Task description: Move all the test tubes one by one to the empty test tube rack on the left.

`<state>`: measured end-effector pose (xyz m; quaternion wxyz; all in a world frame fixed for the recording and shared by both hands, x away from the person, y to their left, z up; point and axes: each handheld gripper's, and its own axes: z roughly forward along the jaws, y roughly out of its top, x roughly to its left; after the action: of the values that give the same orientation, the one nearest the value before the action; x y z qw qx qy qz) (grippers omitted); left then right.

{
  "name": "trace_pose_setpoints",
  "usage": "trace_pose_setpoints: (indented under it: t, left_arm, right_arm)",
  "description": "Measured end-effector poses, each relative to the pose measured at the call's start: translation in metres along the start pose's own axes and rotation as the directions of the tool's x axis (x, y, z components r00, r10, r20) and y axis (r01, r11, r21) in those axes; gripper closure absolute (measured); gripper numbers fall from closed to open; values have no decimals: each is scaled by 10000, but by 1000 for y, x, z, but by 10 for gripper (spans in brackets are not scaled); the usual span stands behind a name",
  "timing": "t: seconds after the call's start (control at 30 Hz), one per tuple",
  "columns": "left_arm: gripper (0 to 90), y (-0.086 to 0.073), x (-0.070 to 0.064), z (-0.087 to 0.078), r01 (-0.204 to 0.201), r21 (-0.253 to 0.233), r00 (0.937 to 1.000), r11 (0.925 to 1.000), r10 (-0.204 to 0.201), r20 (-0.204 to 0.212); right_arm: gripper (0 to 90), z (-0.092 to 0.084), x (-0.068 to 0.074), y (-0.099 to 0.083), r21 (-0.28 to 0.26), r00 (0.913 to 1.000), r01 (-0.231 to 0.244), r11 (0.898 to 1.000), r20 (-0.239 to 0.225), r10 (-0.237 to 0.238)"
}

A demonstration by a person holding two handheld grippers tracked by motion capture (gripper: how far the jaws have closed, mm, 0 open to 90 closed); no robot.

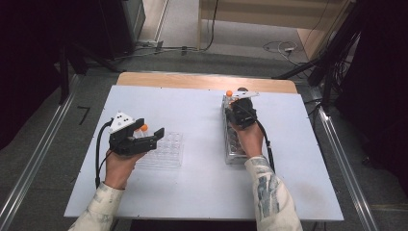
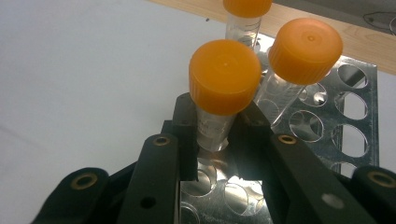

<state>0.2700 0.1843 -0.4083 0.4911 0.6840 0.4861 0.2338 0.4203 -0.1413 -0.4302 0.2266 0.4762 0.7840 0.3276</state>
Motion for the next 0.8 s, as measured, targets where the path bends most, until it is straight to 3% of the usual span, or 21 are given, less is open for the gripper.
trace_pose_setpoints:
  t: [0.5, 0.8]
  left_arm:
    - [196, 1, 2, -3, 46, -101, 10000, 9999, -46, 15]
    - [196, 1, 1, -3, 24, -100, 10000, 9999, -24, 28]
  right_arm:
    - [719, -7, -1, 1, -487, 10000, 53, 9988, 3, -53]
    - [720, -28, 1, 7, -1043, 9997, 220, 9943, 70, -214]
